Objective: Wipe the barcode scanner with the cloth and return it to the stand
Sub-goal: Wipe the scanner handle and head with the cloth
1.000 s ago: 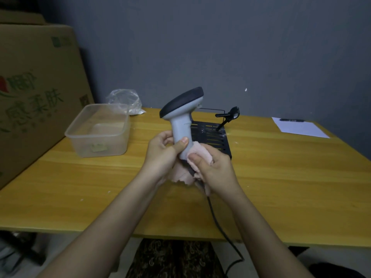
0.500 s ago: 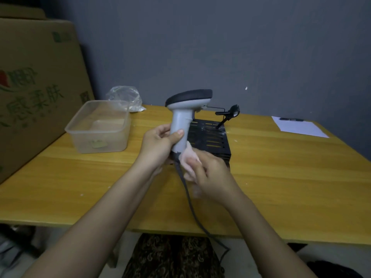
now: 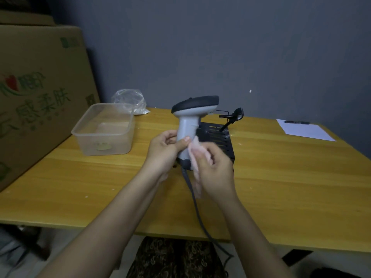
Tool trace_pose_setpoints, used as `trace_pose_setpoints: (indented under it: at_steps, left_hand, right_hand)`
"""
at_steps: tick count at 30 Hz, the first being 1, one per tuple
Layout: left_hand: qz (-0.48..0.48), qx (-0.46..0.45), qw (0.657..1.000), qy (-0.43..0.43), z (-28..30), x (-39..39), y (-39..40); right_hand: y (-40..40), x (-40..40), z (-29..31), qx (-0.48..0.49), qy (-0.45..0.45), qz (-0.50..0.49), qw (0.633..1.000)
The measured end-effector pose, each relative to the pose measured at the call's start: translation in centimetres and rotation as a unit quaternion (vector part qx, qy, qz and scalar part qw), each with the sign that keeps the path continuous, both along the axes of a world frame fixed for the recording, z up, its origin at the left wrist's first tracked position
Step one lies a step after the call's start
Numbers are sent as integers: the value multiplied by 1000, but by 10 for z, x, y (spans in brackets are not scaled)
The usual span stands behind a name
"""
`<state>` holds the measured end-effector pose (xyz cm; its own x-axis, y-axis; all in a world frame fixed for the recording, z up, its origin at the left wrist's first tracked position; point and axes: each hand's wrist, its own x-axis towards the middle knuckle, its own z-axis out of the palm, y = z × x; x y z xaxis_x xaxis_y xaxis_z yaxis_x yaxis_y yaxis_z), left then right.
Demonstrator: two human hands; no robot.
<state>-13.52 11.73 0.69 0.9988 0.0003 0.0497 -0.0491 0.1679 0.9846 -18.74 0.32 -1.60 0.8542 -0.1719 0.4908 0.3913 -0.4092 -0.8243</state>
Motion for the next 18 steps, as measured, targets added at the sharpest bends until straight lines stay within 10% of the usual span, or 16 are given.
trace_pose_setpoints:
  at_steps: [4, 10, 18]
  left_hand:
    - [-6, -7, 1000, 13, -1, 7, 7]
    - [-75, -100, 991, 47, -7, 6, 2]
    - [-111, 18, 994, 5, 0, -3, -2]
  right_hand:
    - [-31, 0, -11, -307, -53, 55, 949]
    - [-24, -4, -2, 37, 35, 36, 998]
    - [-6, 4, -3, 47, 46, 2, 998]
